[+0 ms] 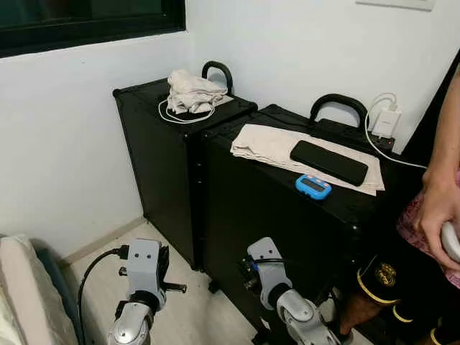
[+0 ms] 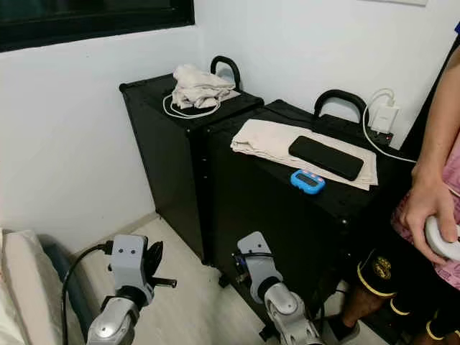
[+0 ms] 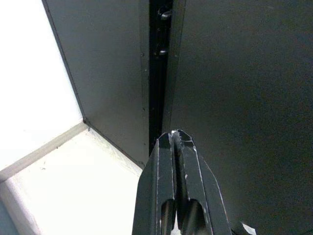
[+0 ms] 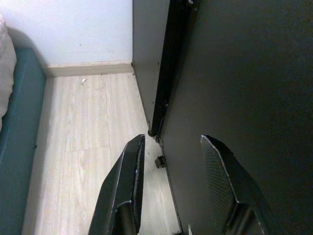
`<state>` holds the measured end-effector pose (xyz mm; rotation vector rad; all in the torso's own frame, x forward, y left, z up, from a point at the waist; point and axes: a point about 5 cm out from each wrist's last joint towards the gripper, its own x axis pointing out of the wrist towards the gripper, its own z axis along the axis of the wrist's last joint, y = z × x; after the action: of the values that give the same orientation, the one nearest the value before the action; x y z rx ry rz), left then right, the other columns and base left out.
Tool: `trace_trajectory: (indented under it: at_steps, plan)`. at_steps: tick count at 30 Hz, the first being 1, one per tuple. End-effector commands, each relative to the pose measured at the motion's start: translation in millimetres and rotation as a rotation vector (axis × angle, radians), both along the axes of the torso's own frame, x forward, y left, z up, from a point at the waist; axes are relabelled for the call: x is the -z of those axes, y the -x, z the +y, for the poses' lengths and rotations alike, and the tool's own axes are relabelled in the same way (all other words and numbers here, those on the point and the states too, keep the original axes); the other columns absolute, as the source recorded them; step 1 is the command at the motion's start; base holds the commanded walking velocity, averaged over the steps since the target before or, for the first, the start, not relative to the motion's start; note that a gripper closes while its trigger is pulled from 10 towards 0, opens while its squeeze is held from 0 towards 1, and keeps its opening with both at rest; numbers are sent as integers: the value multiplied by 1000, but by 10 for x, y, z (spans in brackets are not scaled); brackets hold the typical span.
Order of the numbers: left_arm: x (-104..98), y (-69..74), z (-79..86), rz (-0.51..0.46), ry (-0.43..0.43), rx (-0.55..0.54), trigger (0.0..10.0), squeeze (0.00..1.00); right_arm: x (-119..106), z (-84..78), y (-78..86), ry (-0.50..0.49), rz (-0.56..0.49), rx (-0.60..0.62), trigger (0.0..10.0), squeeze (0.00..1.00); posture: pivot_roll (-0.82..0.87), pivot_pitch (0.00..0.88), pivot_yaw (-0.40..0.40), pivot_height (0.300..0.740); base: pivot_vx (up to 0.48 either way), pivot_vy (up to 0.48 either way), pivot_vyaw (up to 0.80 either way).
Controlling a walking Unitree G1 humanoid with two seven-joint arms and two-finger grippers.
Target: Clean up the room
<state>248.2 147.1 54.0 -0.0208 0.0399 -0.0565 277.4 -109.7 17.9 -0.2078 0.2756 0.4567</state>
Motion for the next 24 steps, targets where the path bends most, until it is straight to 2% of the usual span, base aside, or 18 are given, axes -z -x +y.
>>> trace_trajectory:
  at_steps: [1,3,6,22,24]
  plan:
    - [7,5,7,-1,-19,1,10000,0,2,-6,-6,5,2,-1,10000,0,-21,0,-63,740,0,-450,0]
    - [11,4,9,1,-5,-9,10000,0,1,-7,-7,6,2,0,10000,0,-22,0,-63,740,0,-398,0]
    - [43,-7,47,24,2,-50,10000,0,-1,-8,-10,6,3,0,10000,0,-20,0,-66,740,0,0,0]
    - [73,-2,74,45,-11,-64,10000,0,-3,9,-12,21,-4,-11,10000,0,-20,0,-60,740,0,0,0]
    - [75,-3,75,47,-13,-64,10000,0,-1,17,-6,30,-6,-19,10000,0,-22,0,-60,740,0,0,662]
